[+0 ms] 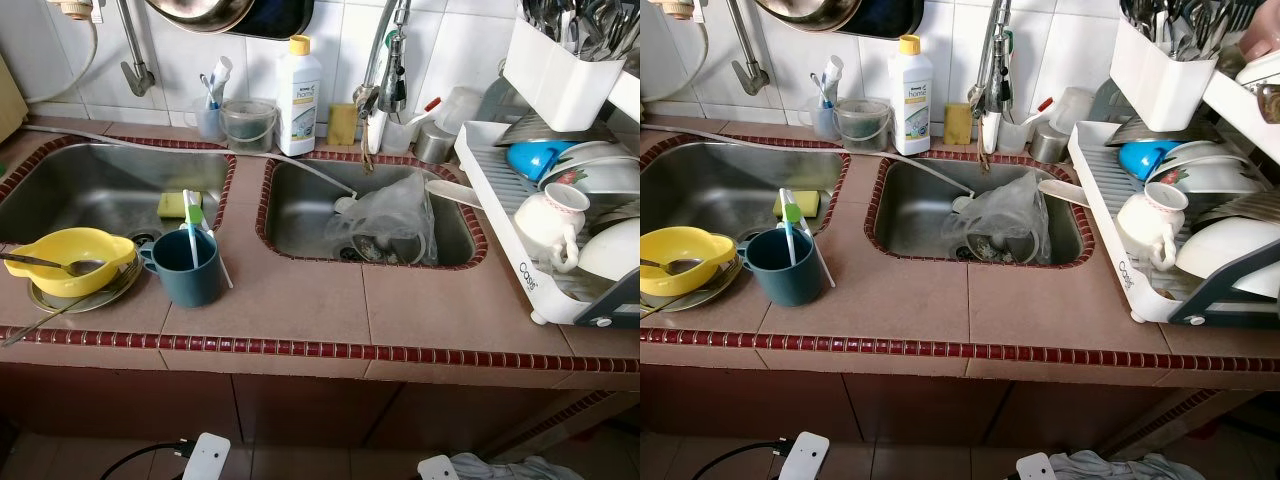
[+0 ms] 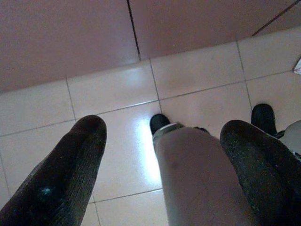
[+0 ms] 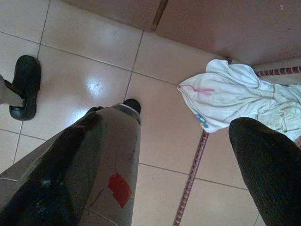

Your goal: Kitchen organization

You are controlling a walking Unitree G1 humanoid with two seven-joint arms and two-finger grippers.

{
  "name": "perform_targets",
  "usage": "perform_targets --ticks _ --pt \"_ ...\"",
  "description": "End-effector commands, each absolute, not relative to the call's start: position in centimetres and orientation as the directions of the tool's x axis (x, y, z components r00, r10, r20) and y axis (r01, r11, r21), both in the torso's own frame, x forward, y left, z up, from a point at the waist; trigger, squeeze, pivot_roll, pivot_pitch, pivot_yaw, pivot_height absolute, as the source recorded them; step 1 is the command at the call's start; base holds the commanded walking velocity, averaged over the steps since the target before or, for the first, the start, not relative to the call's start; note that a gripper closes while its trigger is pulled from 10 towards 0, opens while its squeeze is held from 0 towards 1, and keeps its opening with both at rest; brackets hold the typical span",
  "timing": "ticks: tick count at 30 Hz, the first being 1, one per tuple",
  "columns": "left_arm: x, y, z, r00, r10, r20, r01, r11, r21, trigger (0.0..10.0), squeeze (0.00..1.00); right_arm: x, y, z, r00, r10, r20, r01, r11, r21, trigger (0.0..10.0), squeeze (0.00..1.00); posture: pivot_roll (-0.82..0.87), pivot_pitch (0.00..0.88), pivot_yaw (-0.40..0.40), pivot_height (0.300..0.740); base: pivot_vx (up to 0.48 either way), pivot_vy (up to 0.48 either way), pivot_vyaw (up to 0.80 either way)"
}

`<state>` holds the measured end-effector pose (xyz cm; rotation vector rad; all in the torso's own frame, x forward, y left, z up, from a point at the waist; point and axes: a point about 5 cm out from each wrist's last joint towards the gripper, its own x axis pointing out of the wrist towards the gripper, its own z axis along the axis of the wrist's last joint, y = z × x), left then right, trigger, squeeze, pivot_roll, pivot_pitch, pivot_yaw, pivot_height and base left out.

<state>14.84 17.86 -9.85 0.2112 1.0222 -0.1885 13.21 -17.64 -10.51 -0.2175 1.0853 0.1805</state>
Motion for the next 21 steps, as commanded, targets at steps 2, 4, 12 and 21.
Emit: perform_targets --ticks 2,4,12,21 --pt "13.46 17.52 -10.41 0.461 -0.067 -0.885 0.273 0.960 0.070 10.0 0.00 12.77 -18.07 -10.63 0.441 0.025 -0.897 -0.234 0.968 -0.088 10.0 0.00 0.16 0.000 -0.056 0.740 0.000 0.000 0.00" --pt "13.42 17.49 -10.43 0.460 -0.067 -0.886 0.270 0.961 0.067 10.0 0.00 12.75 -18.11 -10.63 0.441 0.025 -0.897 -0.235 0.968 -0.089 10.0 0.00 0.15 0.000 -0.056 0.740 0.000 0.000 0.00" --pt "13.34 17.41 -10.47 0.457 -0.067 -0.887 0.262 0.963 0.063 10.0 0.00 12.72 -18.12 -10.63 0.440 0.025 -0.898 -0.236 0.968 -0.089 10.0 0.00 0.16 0.000 -0.055 0.740 0.000 0.000 0.00" --pt "13.42 17.46 -10.44 0.459 -0.065 -0.886 0.262 0.963 0.065 10.0 0.00 12.64 -17.92 -10.69 0.437 0.027 -0.899 -0.236 0.968 -0.085 10.0 0.00 0.16 0.000 -0.054 0.740 -0.217 -0.224 0.00"
